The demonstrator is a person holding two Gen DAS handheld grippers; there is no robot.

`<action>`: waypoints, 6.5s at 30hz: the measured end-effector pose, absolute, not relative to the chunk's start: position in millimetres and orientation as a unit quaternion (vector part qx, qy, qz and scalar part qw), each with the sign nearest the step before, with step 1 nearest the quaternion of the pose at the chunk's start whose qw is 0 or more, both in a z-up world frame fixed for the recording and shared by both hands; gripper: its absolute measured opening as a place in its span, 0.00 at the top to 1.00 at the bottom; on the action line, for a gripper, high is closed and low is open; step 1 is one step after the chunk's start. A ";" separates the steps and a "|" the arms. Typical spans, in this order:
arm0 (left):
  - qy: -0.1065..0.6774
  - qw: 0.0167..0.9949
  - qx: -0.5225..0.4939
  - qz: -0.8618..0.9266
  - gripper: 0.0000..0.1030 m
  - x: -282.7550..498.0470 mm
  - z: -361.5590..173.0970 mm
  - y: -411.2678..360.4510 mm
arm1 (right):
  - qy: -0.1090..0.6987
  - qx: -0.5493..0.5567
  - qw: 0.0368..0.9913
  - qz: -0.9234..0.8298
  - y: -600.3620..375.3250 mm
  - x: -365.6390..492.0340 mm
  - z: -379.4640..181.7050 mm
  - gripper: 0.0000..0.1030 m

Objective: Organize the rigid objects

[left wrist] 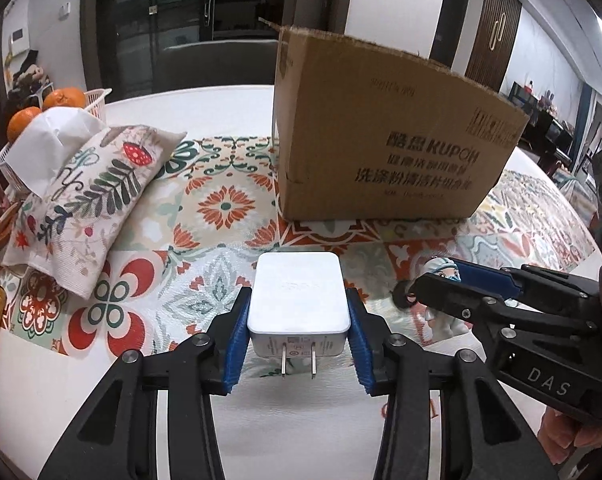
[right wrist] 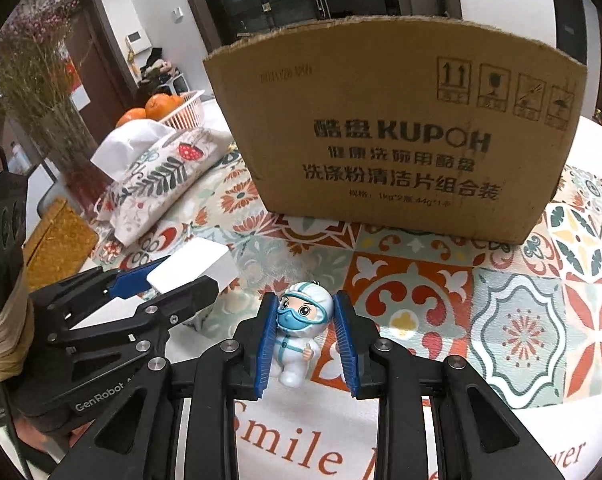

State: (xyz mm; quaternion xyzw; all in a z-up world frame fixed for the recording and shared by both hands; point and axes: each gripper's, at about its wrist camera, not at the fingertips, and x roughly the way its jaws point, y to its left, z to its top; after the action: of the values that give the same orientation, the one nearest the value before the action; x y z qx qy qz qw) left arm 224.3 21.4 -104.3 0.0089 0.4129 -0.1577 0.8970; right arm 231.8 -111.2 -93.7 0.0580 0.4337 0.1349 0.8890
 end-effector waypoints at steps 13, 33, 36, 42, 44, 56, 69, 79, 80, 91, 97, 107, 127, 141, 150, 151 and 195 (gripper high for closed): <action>0.372 0.914 -0.001 -0.162 0.57 212.6 -65.1 13.9 | 0.390 0.063 0.911 0.123 -122.7 218.3 -60.3 0.71; 0.309 0.933 0.006 -0.186 0.57 202.7 -3.3 -16.7 | 0.307 0.061 0.944 0.102 -152.2 189.6 3.9 0.71; 0.298 0.935 0.007 -0.190 0.57 205.5 7.1 -20.7 | 0.295 0.061 0.948 0.100 -157.3 190.2 14.3 0.71; 0.281 0.940 0.008 -0.192 0.57 218.1 26.2 -26.2 | 0.271 0.057 0.956 0.094 -164.5 194.9 36.5 0.71; 0.277 0.941 0.007 -0.193 0.57 220.4 31.7 -28.2 | 0.263 0.055 0.959 0.093 -166.5 198.4 44.0 0.71; 0.271 0.943 0.008 -0.194 0.57 247.4 51.4 -34.7 | 0.232 0.038 0.969 0.083 -172.1 218.3 77.3 0.71; 0.272 0.943 0.015 -0.190 0.57 278.7 58.4 -44.5 | 0.230 0.032 0.970 0.079 -177.8 253.8 88.4 0.71; 0.286 0.940 0.023 -0.184 0.57 307.5 49.6 -49.8 | 0.246 0.024 0.966 0.076 -181.0 285.2 80.4 0.71; 0.289 0.939 0.023 -0.184 0.57 310.5 48.4 -50.4 | 0.247 0.023 0.966 0.075 -180.9 287.6 79.6 0.71; 0.320 0.930 0.037 -0.177 0.57 340.0 31.2 -63.3 | 0.285 0.022 0.956 0.073 -189.3 323.4 58.3 0.71; 0.352 0.918 0.043 -0.177 0.57 357.3 14.5 -69.5 | 0.306 0.024 0.949 0.069 -194.5 338.5 43.6 0.71; 0.378 0.908 0.056 -0.169 0.57 368.6 -6.3 -80.5 | 0.348 0.027 0.935 0.064 -201.5 353.0 16.6 0.71; 0.316 0.939 0.039 -0.131 0.54 292.2 36.9 -52.9 | 0.304 0.022 0.952 0.025 -186.9 279.3 51.4 0.69; 0.258 0.959 0.055 -0.106 0.42 197.5 66.9 -34.0 | 0.272 0.030 0.962 0.018 -172.5 195.5 74.8 0.69; 0.246 0.963 0.046 -0.095 0.30 149.4 65.9 -22.5 | 0.261 0.028 0.965 -0.001 -167.6 145.2 73.7 0.57; 0.244 0.964 0.047 -0.093 0.25 144.4 65.3 -21.7 | 0.260 0.027 0.965 -0.004 -166.6 139.7 73.6 0.53; 0.202 0.977 0.049 -0.053 0.00 60.8 74.4 -6.7 | 0.214 0.021 0.975 -0.049 -156.0 54.5 84.3 0.22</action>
State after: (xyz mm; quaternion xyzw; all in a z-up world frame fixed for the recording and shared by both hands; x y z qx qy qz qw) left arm 60.8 -6.7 74.4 0.0489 0.2016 -0.0528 0.9768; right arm 54.4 -156.0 84.3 0.0207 0.2139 -0.0488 0.9754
